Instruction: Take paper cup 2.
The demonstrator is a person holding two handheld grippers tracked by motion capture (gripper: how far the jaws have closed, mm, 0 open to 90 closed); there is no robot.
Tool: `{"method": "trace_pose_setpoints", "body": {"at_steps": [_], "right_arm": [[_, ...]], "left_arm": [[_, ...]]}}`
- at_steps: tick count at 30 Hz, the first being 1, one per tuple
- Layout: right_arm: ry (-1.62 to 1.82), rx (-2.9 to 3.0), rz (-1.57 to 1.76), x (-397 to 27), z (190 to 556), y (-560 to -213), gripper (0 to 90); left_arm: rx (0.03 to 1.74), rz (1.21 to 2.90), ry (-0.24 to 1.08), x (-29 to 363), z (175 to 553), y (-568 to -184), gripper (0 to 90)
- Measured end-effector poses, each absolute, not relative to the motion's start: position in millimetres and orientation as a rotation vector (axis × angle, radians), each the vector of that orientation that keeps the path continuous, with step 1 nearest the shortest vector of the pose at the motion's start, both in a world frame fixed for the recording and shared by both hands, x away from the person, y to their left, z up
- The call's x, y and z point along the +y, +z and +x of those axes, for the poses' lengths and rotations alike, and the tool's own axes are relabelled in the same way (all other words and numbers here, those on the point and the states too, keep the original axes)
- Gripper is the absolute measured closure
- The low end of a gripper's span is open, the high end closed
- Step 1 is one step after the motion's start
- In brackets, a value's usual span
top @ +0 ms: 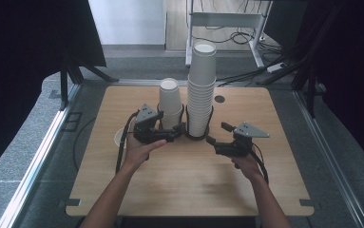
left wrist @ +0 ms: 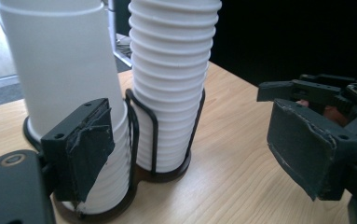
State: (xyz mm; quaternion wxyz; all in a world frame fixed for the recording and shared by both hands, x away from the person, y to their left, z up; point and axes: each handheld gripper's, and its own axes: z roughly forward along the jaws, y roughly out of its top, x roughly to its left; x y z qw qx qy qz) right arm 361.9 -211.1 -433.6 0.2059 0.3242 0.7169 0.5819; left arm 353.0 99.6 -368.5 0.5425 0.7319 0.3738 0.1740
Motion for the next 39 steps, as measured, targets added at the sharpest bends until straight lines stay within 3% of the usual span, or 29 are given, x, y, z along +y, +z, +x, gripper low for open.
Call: {"method": "trace_pose_setpoints", "body": {"at_steps": [25, 27, 39], "right_arm": [[1.629, 1.943, 0.946, -199.9, 400.5, -389.7, 10.9], [1.624, 1.936, 0.953, -196.9, 405.6, -385.7, 9.3], [1.62, 1.908, 0.984, -187.6, 432.5, -368.8, 2.2]], "left_arm": [[0.871, 1.71, 0.392, 86.9, 401.1, -328.9, 14.4], [0.87, 1.718, 0.367, 86.2, 405.5, -327.4, 9.9], [0.867, 1.661, 0.367, 81.1, 423.9, -311.4, 6.3]]}}
